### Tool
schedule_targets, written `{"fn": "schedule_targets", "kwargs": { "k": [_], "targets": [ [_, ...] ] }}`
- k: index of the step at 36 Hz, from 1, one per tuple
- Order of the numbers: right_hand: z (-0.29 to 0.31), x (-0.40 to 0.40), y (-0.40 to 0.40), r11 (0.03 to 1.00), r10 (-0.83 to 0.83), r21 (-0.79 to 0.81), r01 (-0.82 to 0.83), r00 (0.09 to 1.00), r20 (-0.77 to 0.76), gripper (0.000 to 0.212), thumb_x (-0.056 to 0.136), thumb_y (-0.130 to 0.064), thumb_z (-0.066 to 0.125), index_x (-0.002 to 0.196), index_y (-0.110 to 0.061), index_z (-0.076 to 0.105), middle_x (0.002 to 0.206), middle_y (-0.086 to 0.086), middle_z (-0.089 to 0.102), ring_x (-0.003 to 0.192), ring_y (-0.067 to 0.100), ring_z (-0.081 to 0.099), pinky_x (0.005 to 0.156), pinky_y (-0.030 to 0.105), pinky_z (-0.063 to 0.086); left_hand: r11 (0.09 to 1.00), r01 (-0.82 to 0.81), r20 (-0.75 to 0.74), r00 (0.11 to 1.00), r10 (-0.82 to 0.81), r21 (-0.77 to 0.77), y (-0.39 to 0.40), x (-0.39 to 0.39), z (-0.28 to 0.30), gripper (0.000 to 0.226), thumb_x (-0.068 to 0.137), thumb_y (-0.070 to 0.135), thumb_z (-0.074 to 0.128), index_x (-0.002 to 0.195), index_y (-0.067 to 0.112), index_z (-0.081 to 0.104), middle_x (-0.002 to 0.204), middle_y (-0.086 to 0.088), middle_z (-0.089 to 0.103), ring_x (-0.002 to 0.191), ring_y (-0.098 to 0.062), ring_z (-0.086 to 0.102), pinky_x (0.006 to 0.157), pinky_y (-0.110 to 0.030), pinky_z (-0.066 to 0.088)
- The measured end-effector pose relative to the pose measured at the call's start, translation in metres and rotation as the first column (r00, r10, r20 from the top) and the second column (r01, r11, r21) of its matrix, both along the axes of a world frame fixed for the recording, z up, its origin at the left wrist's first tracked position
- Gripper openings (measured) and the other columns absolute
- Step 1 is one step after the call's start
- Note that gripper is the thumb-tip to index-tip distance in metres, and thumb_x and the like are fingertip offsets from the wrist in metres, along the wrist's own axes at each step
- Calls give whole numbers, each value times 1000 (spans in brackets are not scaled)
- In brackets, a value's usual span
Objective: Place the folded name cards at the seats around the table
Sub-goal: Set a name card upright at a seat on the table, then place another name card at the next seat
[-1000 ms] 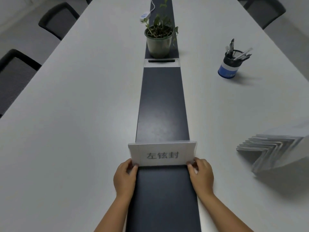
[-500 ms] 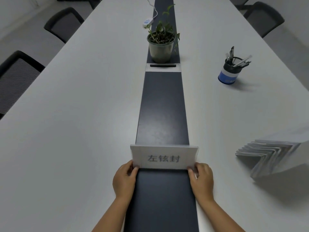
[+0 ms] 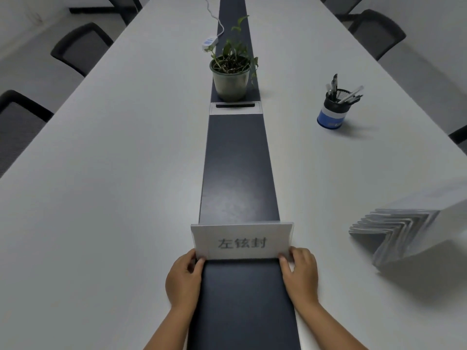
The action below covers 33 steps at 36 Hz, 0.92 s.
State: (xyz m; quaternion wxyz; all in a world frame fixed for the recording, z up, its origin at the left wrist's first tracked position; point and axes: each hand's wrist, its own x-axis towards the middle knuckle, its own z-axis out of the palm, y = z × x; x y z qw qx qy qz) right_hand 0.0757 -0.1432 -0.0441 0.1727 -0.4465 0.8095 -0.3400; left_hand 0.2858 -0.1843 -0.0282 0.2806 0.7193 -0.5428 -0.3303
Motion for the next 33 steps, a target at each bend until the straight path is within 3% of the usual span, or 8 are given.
{"fn": "schedule_targets", "kwargs": {
  "k": [4, 7, 11, 14, 19, 23, 28, 33],
  "targets": [
    [3, 0, 0, 1000, -4, 17, 3, 1000, 20, 29, 70, -22, 53, 82, 2, 63, 75, 18, 61, 73, 33, 53, 64, 29, 34, 1000, 26, -32, 999, -26, -1, 0, 0, 0, 10, 78, 29, 58, 82, 38, 61, 74, 1, 63, 73, -21, 58, 58, -27, 41],
    [9, 1, 3, 999, 13, 45, -18, 995, 103, 58, 71, -44, 41, 103, 0, 60, 88, 15, 60, 84, 25, 52, 73, 28, 36, 1000, 12, -63, 998, -11, 16, 2, 0, -1, 34, 77, 29, 62, 111, 29, 57, 87, -4, 66, 85, -25, 59, 71, -34, 45],
    [20, -11, 24, 998, 6, 58, -21, 969, 246, 40, 84, -18, 56, 121, -6, 48, 104, 4, 52, 95, 11, 47, 76, 9, 37, 998, -61, -112, 992, 64, 28, 22, -2, 6, 52, 79, 17, 63, 127, 11, 43, 116, -12, 58, 96, -31, 56, 89, -40, 41],
    [28, -37, 64, 998, -34, 60, 19, 964, 265, 32, 84, -8, 56, 115, -7, 53, 102, 1, 53, 92, 12, 52, 69, -3, 36, 999, -31, -142, 990, 25, -39, 56, -13, 7, 69, 62, 43, 54, 120, 5, 49, 107, -20, 61, 80, -13, 57, 75, -5, 40],
    [44, -110, 137, 973, -231, 38, 228, 961, 151, 20, 80, -17, 61, 100, -12, 60, 98, 10, 62, 75, 16, 55, 66, 1, 39, 973, 215, -167, 959, -227, -87, 108, -70, 13, 44, 59, 18, 60, 103, 19, 57, 93, -10, 64, 81, 23, 51, 63, 3, 39],
    [62, -182, 161, 924, -380, 22, 381, 916, 130, 21, 83, -5, 56, 104, -3, 59, 104, 17, 60, 80, 32, 54, 63, 2, 39, 926, 363, -266, 887, -376, -100, 110, -141, 23, 51, 68, 22, 70, 97, 59, 48, 96, 31, 62, 89, 8, 54, 67, -5, 44],
    [88, -272, 140, 916, -367, -72, 394, 899, 240, 32, 85, -12, 55, 117, -9, 52, 118, 13, 56, 102, 34, 54, 77, 17, 43, 896, 435, -440, 789, -429, -93, 89, -245, 54, 70, 77, 11, 66, 134, 26, 28, 121, 4, 47, 108, -3, 49, 86, -19, 40],
    [114, -347, 90, 978, -138, -86, 189, 902, 409, 50, 87, -23, 53, 133, -20, 34, 129, 2, 46, 120, 24, 44, 95, 32, 35, 946, 283, -496, 806, -324, -157, 76, -327, 79, 71, 84, 18, 58, 139, 28, 14, 127, 5, 38, 117, -13, 40, 99, -31, 34]
  ]
}}
